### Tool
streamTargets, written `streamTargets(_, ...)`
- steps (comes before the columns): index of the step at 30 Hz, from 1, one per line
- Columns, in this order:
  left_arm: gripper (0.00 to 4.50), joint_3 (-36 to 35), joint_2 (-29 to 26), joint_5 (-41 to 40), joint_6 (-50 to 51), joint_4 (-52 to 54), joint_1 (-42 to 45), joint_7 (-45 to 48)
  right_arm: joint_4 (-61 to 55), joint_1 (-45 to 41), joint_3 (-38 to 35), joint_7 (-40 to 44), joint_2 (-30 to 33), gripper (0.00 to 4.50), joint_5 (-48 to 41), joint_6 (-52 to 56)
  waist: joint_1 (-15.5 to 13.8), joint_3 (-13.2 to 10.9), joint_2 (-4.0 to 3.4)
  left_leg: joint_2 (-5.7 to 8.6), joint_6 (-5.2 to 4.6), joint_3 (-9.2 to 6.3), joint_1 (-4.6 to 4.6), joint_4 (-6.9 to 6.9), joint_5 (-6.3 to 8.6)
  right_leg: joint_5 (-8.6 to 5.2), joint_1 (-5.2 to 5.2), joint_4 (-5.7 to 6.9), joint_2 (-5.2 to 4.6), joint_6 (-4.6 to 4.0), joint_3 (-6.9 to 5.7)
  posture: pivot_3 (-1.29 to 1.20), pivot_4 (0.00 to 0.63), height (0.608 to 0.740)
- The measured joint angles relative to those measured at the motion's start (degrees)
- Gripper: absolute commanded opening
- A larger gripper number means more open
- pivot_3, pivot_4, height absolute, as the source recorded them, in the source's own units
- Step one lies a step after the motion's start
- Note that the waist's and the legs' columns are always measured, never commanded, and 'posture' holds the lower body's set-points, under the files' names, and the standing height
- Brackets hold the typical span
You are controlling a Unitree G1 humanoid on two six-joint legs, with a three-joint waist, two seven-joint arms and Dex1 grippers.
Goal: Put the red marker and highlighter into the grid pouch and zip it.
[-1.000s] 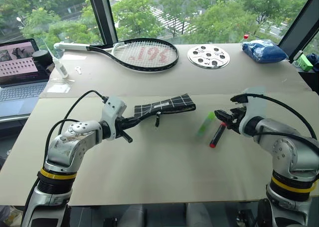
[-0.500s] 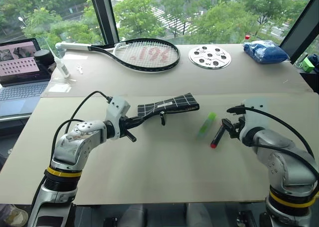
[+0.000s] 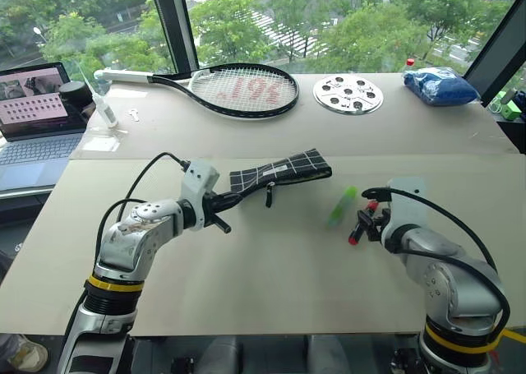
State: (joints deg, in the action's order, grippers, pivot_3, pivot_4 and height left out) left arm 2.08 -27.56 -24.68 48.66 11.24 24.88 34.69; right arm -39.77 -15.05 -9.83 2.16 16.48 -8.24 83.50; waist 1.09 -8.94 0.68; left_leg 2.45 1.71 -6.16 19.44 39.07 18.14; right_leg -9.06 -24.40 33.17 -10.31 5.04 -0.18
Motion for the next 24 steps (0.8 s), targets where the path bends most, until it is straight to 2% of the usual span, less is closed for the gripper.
streamTargets(10,0.00,-0.04,0.00,0.00,0.00,0.00,0.00,-0.27,1.37,1.08,0.59,0.00,-1.43,3.26,0.78,-2.30,0.02,0.00,0.00,0.00,-0.01,0.00,-0.03,-0.01,0.01,0.00,0.02,0.00,0.01,0.00,0.00,0.00,0.150,0.740)
streamTargets(15,0.00,-0.11,-0.02,0.02,0.00,0.02,0.03,-0.30,1.82,4.54,2.44,-0.24,-2.39,3.26,1.51,-4.92,-0.01,0.00,0.00,0.00,-0.03,0.00,-0.09,-0.01,0.02,0.00,0.08,-0.01,0.01,0.00,0.00,0.00,0.150,0.740)
streamTargets(18,0.00,-0.13,-0.02,0.03,0.00,0.01,0.10,-0.33,1.57,6.42,3.01,-0.22,-2.39,2.61,1.98,-7.34,-0.19,0.01,0.01,0.00,-0.04,-0.01,-0.14,-0.01,0.02,-0.01,0.15,-0.01,0.01,0.01,0.00,0.00,0.150,0.740)
streamTargets(22,0.00,-0.13,-0.02,0.03,0.00,0.01,0.47,-0.33,1.83,8.12,3.25,0.14,-2.28,1.13,1.99,-9.62,-0.45,0.02,0.03,0.00,-0.04,-0.02,-0.15,0.00,0.02,-0.01,0.21,-0.02,0.00,0.02,0.00,0.00,0.150,0.740)
streamTargets(24,0.00,-0.14,-0.02,0.04,0.00,0.00,0.81,-0.32,2.19,8.23,2.88,0.21,-1.96,0.55,1.99,-10.60,-0.50,0.02,0.04,0.00,-0.04,-0.02,-0.14,0.01,0.02,-0.01,0.23,-0.03,0.00,0.02,0.00,0.00,0.150,0.740)
